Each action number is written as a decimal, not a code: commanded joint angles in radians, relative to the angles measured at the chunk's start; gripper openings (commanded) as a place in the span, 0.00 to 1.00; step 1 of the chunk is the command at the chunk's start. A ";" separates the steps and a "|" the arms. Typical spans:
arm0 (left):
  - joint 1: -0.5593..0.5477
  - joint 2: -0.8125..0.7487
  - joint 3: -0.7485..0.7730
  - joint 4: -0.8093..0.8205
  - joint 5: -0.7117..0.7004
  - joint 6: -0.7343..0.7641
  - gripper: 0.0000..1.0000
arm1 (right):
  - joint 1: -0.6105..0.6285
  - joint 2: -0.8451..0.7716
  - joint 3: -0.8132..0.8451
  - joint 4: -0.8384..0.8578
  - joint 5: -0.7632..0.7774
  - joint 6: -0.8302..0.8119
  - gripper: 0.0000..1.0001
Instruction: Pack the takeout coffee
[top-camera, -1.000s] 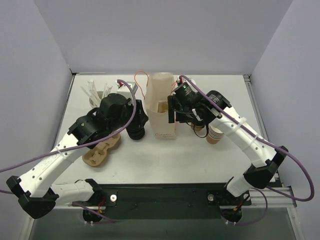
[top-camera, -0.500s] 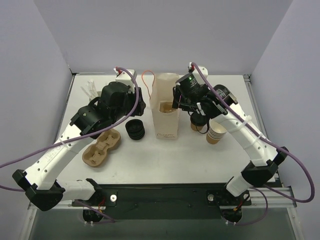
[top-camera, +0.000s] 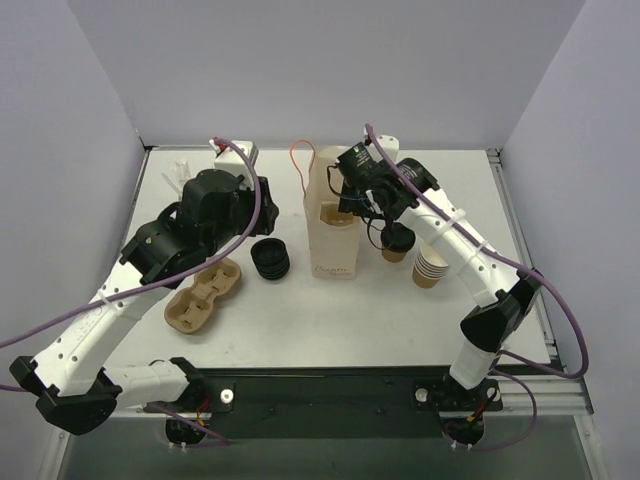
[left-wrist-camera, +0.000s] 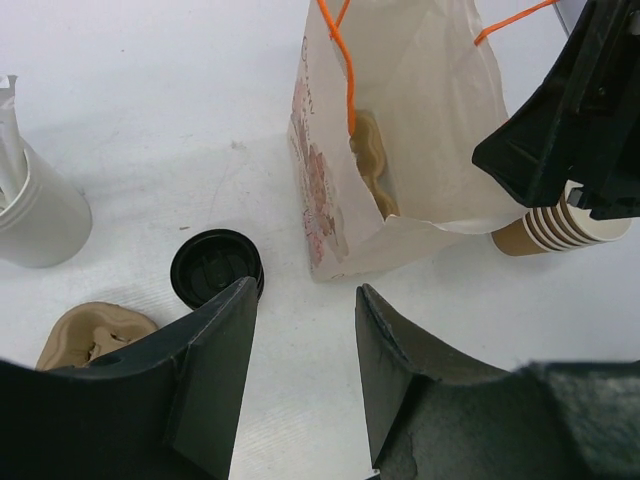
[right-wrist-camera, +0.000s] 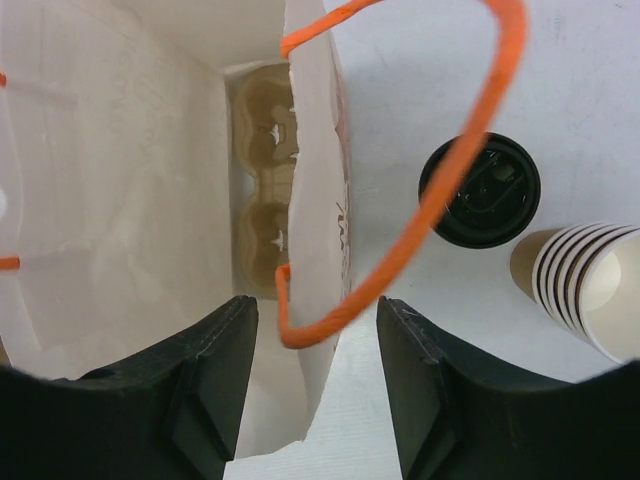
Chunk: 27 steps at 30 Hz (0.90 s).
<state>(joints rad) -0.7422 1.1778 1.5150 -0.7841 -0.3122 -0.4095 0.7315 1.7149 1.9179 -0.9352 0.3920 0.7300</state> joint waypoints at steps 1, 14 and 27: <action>0.006 -0.035 0.004 -0.009 -0.014 0.034 0.54 | -0.009 0.011 -0.023 -0.005 0.013 -0.006 0.46; 0.004 -0.006 0.157 -0.115 0.041 0.184 0.56 | -0.043 -0.110 -0.089 0.075 -0.157 -0.271 0.00; 0.021 0.066 0.333 -0.231 0.004 0.178 0.59 | -0.038 -0.352 -0.273 0.091 -0.452 -0.437 0.00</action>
<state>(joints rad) -0.7330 1.2198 1.8076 -0.9882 -0.3027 -0.2497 0.6933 1.4445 1.7027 -0.8490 0.0521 0.3798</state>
